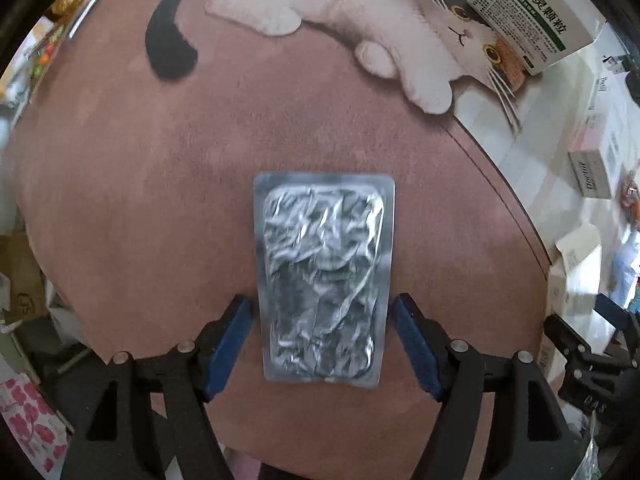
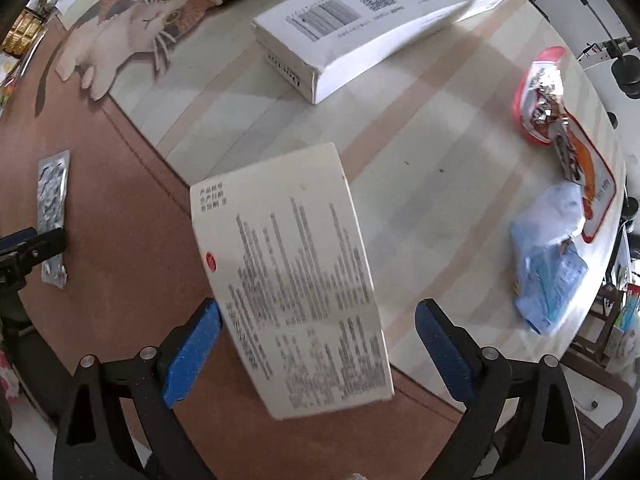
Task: Collect trash
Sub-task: 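Grasp the silver blister pack with the left tool while the right tool grasps the white medicine box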
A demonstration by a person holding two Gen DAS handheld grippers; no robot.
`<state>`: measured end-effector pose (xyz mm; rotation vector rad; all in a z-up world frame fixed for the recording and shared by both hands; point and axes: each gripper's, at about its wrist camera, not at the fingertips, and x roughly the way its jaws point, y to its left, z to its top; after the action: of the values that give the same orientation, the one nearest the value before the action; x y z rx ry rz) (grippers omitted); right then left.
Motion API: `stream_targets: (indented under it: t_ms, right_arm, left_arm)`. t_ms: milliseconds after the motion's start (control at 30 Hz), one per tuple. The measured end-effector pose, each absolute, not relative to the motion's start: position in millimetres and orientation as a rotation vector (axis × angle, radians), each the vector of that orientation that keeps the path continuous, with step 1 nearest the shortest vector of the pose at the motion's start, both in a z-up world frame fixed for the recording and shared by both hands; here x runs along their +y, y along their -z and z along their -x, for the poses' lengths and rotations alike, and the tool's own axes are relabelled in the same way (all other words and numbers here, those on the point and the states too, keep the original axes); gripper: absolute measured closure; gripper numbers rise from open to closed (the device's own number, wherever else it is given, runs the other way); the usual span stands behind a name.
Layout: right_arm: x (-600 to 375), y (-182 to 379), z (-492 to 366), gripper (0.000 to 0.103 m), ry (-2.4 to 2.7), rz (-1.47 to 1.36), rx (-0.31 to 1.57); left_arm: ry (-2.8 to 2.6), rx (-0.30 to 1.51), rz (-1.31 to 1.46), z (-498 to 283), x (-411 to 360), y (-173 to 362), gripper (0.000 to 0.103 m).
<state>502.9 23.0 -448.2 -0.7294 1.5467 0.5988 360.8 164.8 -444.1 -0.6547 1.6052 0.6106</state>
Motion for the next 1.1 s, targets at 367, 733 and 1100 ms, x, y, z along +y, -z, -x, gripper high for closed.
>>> stream_targets:
  t_ms: [367,733,1100]
  right_arm:
    - [28,449,-467,0.022,-0.618,0.639,1.541]
    - [37,395,-436,0.022,-0.728,0.563,1.491]
    - [94,339,-358,0.022,-0.972,0.583,1.433]
  left_arm:
    - [-0.623,1.553,0.658,-342,137,435,0.042]
    - [-0.742,1.382,0.747,-283,144,392,0.042]
    - [-0.866,1.151,0.846,-159,150,313,0.042]
